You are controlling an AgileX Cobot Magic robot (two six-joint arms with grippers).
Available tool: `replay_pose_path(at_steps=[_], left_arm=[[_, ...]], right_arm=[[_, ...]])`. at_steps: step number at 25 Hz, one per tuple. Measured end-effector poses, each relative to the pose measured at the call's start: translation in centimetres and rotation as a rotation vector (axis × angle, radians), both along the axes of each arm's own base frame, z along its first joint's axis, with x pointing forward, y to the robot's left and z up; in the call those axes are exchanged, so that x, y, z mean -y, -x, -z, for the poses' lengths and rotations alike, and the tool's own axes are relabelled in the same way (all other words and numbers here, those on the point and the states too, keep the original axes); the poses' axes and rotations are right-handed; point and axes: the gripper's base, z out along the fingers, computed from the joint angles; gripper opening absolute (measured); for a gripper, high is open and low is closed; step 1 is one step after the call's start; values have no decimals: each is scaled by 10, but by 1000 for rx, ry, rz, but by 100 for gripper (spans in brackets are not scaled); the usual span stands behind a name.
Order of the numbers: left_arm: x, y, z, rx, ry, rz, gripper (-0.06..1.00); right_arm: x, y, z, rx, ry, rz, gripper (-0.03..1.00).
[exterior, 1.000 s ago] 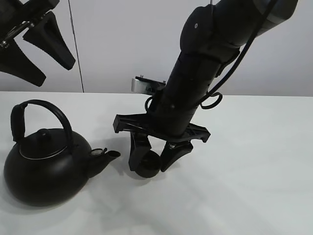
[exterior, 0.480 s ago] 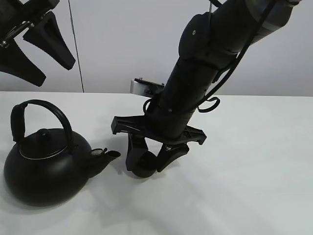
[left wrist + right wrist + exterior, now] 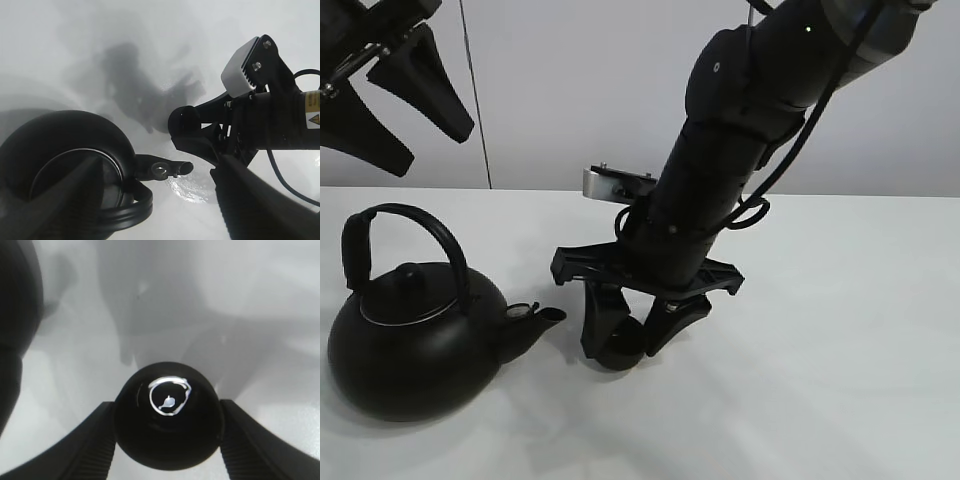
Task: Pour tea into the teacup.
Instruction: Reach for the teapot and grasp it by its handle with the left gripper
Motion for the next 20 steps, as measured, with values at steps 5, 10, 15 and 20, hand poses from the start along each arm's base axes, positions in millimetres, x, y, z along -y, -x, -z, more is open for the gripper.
replay_pose_path(at_steps=[5,10,15,20], left_arm=[[0,0,0,0,0,0,47],[0,0,0,0,0,0,47],[0,0,0,0,0,0,47],[0,0,0,0,0,0,47]], right_arm=[[-4,-2,-5,32,2,-74,40],[-15,-1,-12,63,-8,-101,40],[-14,-1,-12,68,2,-110,40],[-14,-1,-12,68,3,-111,40]])
